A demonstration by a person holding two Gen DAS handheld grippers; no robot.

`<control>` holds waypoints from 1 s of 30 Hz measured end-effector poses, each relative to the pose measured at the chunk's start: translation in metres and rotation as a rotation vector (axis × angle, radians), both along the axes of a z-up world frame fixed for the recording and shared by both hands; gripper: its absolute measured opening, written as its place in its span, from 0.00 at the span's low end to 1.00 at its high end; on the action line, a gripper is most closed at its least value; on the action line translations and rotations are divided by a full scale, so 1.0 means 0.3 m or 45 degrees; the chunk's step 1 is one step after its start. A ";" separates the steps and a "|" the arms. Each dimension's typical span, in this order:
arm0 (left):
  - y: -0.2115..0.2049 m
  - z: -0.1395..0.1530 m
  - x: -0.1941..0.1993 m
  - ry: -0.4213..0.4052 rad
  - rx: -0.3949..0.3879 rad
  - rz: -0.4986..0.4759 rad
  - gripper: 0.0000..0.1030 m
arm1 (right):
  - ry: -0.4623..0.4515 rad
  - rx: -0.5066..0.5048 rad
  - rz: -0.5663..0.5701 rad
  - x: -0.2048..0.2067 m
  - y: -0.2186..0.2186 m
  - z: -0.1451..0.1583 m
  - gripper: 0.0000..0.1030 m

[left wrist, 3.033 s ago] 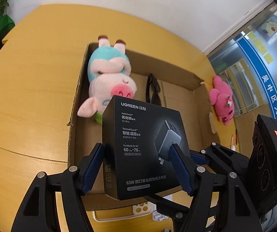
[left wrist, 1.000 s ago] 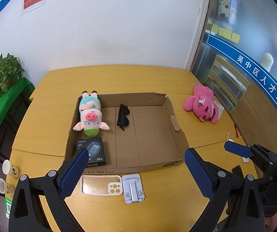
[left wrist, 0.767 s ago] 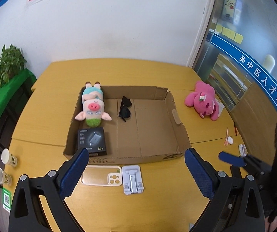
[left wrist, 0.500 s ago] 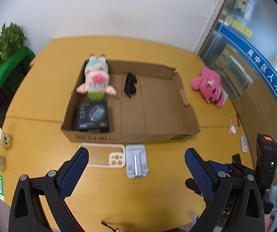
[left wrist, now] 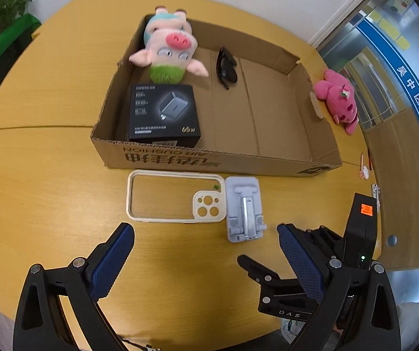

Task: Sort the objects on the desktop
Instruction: 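Close the left and right grippers together on the white phone stand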

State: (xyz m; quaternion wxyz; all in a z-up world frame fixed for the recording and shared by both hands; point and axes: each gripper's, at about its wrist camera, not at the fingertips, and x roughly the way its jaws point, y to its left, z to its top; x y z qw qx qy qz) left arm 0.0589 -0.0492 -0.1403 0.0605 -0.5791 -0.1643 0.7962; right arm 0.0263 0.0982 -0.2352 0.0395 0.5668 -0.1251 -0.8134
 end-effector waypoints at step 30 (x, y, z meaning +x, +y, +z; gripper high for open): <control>0.377 -0.343 -0.185 -0.305 0.248 -0.318 0.91 | 0.006 0.080 -0.122 0.205 0.097 -0.161 0.65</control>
